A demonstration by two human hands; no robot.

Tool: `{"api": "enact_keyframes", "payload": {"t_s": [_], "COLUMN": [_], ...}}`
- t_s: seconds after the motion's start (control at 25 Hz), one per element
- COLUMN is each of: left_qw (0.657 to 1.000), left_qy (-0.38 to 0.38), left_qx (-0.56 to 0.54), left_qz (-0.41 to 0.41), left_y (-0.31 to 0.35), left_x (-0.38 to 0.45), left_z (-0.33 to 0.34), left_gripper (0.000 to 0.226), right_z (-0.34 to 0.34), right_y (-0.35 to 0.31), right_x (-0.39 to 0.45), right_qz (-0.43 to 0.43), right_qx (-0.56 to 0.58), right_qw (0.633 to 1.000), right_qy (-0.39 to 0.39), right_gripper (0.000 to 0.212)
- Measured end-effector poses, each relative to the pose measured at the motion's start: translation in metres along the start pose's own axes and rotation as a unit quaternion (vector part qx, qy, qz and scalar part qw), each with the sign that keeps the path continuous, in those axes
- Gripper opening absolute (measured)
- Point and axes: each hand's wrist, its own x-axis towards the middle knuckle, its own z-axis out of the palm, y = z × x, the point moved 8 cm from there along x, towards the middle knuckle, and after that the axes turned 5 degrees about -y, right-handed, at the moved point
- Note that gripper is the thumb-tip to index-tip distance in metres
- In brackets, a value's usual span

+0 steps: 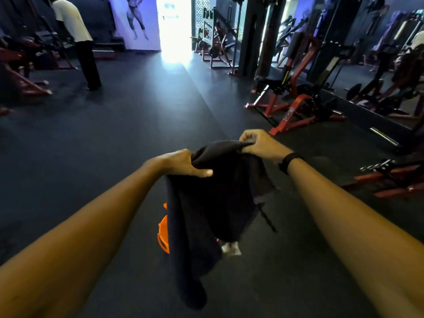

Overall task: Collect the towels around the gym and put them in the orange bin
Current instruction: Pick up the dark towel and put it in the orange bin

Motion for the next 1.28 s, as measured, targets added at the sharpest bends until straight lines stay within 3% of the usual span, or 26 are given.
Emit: {"api": "enact_keyframes", "payload": {"t_s": [0.08, 0.2, 0.28, 0.36, 0.44, 0.52, 0.56, 0.68, 0.76, 0.88, 1.0, 1.08, 1.12, 1.16, 1.24, 1.28], "left_qw": [0.999, 0.989, 0.961, 0.931, 0.901, 0.858, 0.836, 0.797, 0.795, 0.789, 0.757, 0.741, 0.752, 0.786, 0.871, 0.894], "left_qy": [-0.039, -0.016, 0.024, 0.084, 0.138, 0.169, 0.171, 0.159, 0.146, 0.162, 0.199, 0.224, 0.238, 0.254, 0.269, 0.264], "left_qx": [0.02, -0.146, -0.274, -0.353, -0.411, -0.485, -0.52, -0.576, -0.577, -0.579, -0.614, -0.626, -0.605, -0.546, -0.343, -0.257], "left_qz": [0.011, 0.033, 0.034, 0.029, 0.015, -0.021, -0.042, -0.088, -0.111, -0.123, -0.098, -0.092, -0.105, -0.137, -0.227, -0.255], "left_y": [-0.003, -0.01, -0.016, -0.02, -0.024, -0.031, -0.034, -0.036, -0.034, -0.029, -0.038, -0.052, -0.061, -0.073, -0.091, -0.096], "left_x": [0.025, 0.051, 0.067, 0.08, 0.093, 0.111, 0.121, 0.147, 0.161, 0.174, 0.177, 0.172, 0.171, 0.17, 0.17, 0.169], "left_z": [0.004, -0.008, -0.028, -0.052, -0.077, -0.096, -0.103, -0.12, -0.126, -0.136, -0.159, -0.177, -0.185, -0.192, -0.201, -0.202], "left_gripper": [0.042, 0.03, 0.025, 0.015, 0.009, 0.015, 0.021, 0.035, 0.046, 0.045, 0.027, 0.027, 0.033, 0.045, 0.088, 0.108], "right_z": [-0.002, -0.002, 0.002, 0.013, 0.011, 0.004, 0.005, 0.028, 0.044, 0.065, 0.077, 0.079, 0.077, 0.072, 0.055, 0.045], "right_y": [-0.008, -0.005, 0.013, 0.038, 0.055, 0.058, 0.059, 0.06, 0.058, 0.064, 0.094, 0.114, 0.118, 0.116, 0.098, 0.084], "right_x": [0.03, 0.067, 0.097, 0.12, 0.139, 0.155, 0.165, 0.194, 0.21, 0.236, 0.253, 0.26, 0.266, 0.272, 0.287, 0.293], "right_qz": [-0.025, -0.03, 0.002, 0.052, 0.078, 0.055, 0.03, -0.032, -0.044, -0.043, 0.001, 0.027, 0.024, 0.006, -0.056, -0.088], "right_qx": [0.039, 0.035, -0.006, -0.059, -0.113, -0.124, -0.102, -0.011, -0.02, -0.061, -0.181, -0.213, -0.193, -0.158, -0.102, -0.083], "right_qw": [0.998, 0.995, 0.996, 0.996, 0.988, 0.981, 0.985, 0.999, 0.994, 0.98, 0.954, 0.944, 0.952, 0.965, 0.985, 0.989], "right_qy": [0.037, 0.092, 0.084, 0.043, 0.071, 0.14, 0.134, -0.017, -0.096, -0.182, -0.24, -0.249, -0.236, -0.211, -0.129, -0.09], "right_gripper": [0.029, 0.027, 0.024, 0.045, 0.059, 0.038, 0.031, 0.043, 0.041, 0.06, 0.048, 0.038, 0.033, 0.028, 0.012, 0.005]}}
